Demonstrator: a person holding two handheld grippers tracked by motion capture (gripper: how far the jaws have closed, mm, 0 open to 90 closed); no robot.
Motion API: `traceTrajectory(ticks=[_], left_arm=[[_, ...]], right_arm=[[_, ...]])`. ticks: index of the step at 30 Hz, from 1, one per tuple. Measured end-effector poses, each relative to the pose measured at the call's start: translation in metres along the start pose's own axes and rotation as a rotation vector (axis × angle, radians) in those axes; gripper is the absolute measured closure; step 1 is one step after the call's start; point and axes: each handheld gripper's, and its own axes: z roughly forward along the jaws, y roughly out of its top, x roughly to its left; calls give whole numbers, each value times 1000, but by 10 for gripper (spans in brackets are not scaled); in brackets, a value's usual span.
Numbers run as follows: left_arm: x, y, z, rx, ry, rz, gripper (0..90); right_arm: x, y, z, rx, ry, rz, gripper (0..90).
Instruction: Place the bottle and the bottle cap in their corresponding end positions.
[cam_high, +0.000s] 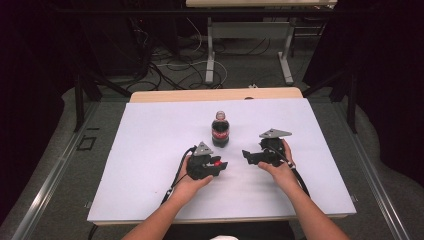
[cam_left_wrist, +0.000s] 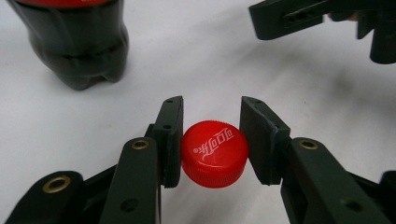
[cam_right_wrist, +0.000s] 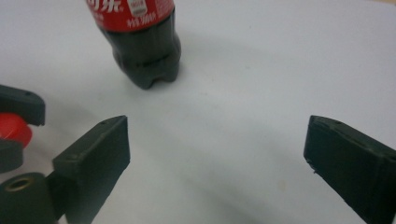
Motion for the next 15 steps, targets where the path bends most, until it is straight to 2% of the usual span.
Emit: traceTrajectory(ticks=[5,7,15], left_arm=[[-3,-7,7,26,-3,12,612],[-4,-9,10,49,-1,14,611],[-8,-12,15,65,7,28,610]], right_arm=[[1,-13,-10,5,-27,-38,0],[1,-16,-13,10,-35,-30,0],[0,-19,-19,1,-22,12,0]])
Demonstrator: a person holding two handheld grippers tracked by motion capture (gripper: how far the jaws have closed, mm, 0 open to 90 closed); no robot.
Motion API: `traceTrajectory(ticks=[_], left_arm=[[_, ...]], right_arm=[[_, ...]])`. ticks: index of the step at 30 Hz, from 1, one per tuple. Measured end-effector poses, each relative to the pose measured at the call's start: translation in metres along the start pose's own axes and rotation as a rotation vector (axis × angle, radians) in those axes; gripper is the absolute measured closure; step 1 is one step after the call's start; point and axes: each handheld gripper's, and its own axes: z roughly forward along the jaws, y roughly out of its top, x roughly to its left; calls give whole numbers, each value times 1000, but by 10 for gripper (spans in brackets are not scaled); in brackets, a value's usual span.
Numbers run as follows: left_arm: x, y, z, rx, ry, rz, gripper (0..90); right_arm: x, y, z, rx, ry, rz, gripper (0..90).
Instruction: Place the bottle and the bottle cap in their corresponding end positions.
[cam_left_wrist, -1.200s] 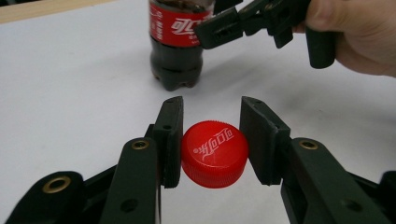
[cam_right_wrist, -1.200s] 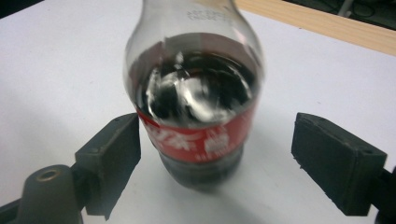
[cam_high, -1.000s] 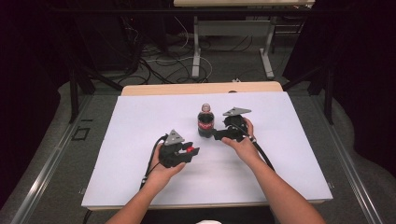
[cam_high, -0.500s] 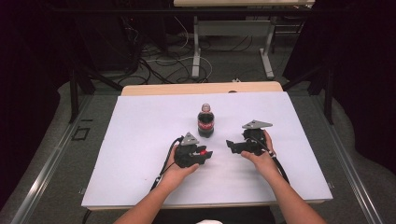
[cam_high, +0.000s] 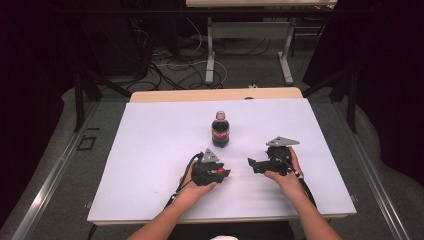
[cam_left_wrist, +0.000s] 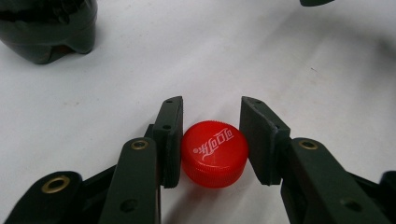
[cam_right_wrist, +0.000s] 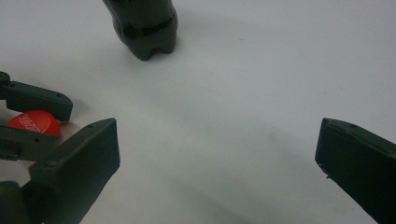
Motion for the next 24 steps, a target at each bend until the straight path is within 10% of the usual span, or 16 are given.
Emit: traceTrajectory(ticks=[12,24], left_arm=[[2,1,-2,-25,37,0,459],[19,11,-44,-92,75,-30,264]], right_arm=[[5,0,-1,-11,29,-2,0],[5,-1,-3,-13,27,-2,0]])
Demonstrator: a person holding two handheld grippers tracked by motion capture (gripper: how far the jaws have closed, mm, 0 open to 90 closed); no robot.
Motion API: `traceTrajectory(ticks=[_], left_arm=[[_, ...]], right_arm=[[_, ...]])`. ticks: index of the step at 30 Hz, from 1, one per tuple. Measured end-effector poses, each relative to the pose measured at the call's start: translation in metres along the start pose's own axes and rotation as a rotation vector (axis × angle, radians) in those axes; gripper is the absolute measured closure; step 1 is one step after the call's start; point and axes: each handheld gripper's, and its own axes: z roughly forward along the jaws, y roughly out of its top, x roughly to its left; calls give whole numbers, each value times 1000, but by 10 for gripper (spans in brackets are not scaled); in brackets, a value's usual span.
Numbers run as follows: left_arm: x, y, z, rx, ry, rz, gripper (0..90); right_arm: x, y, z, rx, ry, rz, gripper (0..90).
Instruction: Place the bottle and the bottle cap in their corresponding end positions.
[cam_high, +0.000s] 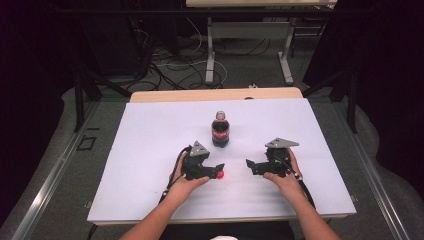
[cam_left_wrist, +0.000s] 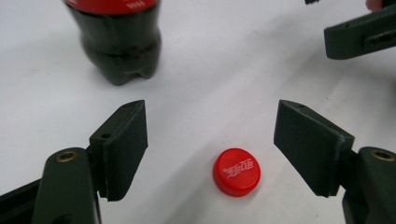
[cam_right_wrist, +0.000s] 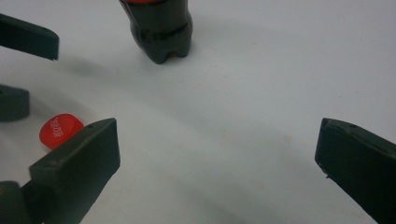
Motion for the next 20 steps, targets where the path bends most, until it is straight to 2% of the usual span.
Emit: traceTrajectory(ticks=[4,6,7,9,14,17,20], left_arm=[[13,0,-20,-16,25,-23,262],[21,-2,-31,-24,29,-61,263],[25,-3,-36,-23,41,-67,263],[34,-6,-46,-24,98,-69,258],[54,-16,-66,-41,174,-163,160],[65,-22,-76,-44,199,-205,95],[73,-28,-83,-72,217,-234,21]], right_arm=[[-2,0,-1,-9,-2,3,0],[-3,0,-2,-9,-5,13,0],[-4,0,-3,-7,-6,12,0],[-5,0,-4,-14,-5,18,0],[-8,-2,-6,-14,-17,22,0],[-9,-2,-7,-9,-21,29,0],[-11,-3,-7,-14,-23,25,0]])
